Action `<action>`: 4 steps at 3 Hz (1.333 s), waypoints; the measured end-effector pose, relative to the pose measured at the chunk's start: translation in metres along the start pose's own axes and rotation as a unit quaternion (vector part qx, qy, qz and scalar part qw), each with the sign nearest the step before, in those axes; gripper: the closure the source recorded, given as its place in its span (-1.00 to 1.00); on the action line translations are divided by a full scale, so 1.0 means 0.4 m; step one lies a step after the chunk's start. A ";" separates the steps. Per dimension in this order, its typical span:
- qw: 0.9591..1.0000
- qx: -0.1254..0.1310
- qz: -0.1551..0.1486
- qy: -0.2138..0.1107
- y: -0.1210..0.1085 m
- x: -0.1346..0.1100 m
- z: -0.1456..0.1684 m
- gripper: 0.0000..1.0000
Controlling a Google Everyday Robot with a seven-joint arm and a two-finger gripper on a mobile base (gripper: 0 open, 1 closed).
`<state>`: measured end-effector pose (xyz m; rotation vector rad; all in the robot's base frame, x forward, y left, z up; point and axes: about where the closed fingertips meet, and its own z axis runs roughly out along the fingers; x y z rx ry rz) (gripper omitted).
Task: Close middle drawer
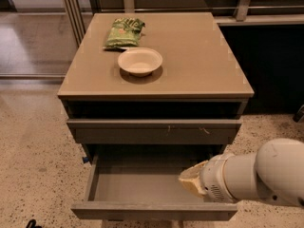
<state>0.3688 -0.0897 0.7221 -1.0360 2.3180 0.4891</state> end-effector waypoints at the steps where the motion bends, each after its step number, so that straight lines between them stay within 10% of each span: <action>1: 0.999 0.015 0.030 -0.007 -0.004 0.064 0.105 1.00; 4: 0.997 0.033 0.063 -0.006 -0.044 0.103 0.201 1.00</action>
Offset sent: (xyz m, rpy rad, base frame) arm 0.0346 0.0001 -0.1349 0.0169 0.0586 -0.1754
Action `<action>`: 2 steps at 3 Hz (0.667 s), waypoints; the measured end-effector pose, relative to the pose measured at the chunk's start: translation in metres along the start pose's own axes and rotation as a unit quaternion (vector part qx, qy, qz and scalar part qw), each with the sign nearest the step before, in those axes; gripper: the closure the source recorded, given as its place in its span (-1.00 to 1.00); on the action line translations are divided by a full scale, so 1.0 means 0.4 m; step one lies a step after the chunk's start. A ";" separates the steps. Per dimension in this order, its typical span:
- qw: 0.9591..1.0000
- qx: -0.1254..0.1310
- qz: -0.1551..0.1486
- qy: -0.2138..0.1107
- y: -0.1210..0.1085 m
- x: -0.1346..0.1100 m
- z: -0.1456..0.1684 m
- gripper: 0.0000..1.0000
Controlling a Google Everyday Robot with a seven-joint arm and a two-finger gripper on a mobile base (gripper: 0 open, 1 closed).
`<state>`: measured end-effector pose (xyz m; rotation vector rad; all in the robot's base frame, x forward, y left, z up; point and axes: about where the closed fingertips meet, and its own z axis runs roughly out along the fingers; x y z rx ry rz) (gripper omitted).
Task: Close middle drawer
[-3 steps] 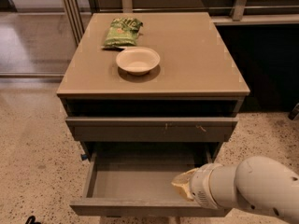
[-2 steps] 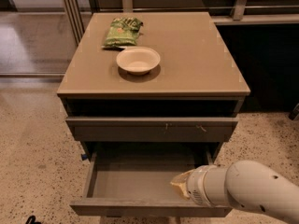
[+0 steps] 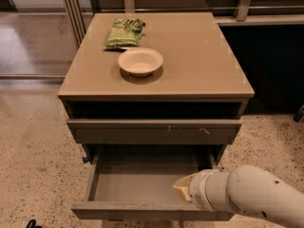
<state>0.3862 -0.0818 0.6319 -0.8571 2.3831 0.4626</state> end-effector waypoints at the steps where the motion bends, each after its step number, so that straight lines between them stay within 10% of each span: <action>1: 0.999 0.006 0.036 0.027 -0.029 0.105 0.068 1.00; 2: 0.992 0.017 0.102 0.068 -0.090 0.258 0.199 1.00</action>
Offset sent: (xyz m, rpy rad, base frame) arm -0.0016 -0.0354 -0.2307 -0.0618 0.3158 -0.2276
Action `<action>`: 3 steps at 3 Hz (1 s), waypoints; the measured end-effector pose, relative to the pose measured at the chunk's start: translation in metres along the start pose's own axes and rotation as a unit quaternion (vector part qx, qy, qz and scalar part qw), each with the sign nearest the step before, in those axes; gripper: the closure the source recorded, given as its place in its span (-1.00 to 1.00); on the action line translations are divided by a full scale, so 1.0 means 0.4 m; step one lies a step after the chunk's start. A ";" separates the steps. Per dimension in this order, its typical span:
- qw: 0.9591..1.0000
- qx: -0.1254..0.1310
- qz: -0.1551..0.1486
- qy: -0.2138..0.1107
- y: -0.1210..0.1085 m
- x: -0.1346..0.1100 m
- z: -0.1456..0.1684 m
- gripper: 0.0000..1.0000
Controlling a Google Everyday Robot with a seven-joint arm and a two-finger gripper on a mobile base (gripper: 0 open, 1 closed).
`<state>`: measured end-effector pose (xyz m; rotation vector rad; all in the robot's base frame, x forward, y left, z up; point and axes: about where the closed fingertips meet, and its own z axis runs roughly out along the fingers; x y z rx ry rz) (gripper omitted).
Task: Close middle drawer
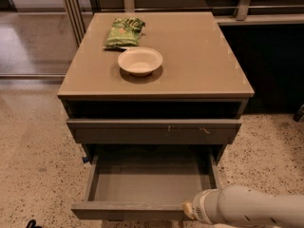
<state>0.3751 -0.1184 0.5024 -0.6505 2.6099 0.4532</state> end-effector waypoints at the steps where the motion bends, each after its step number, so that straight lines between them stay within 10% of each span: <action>1: 0.999 0.002 0.032 0.038 -0.036 0.071 0.110 1.00; 3: 0.999 0.001 0.032 0.042 -0.035 0.063 0.118 1.00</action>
Offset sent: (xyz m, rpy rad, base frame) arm -0.0165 -0.0170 -0.1232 -0.0335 0.2143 -0.0984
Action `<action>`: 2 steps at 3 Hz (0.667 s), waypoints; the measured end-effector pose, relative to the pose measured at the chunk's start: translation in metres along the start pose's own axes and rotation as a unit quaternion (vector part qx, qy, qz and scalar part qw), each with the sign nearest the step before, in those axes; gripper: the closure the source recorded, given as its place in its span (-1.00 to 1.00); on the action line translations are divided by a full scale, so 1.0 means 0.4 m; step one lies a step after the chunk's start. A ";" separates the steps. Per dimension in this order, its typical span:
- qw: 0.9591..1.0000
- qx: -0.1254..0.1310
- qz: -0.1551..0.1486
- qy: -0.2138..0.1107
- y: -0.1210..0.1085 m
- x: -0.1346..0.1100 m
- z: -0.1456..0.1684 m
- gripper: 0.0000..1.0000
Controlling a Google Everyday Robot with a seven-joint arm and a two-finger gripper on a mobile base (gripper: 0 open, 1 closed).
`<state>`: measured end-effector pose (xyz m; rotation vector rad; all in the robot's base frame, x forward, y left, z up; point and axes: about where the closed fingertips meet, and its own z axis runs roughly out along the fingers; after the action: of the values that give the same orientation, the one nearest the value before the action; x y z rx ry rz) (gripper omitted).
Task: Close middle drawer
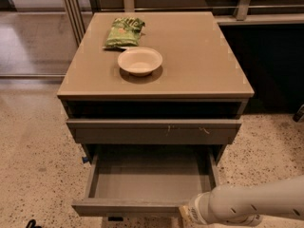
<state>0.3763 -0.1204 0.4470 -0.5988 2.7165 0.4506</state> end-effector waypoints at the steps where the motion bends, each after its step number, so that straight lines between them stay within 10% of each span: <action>1: 1.000 0.002 0.008 0.001 -0.013 -0.030 0.015 1.00; 2: 1.000 0.001 0.009 0.005 -0.018 -0.043 0.027 1.00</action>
Offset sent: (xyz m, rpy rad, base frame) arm 0.0725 0.0240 -0.0426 0.0042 0.0672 -0.0120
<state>0.3968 -0.1166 0.4421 -0.5770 2.7328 0.4515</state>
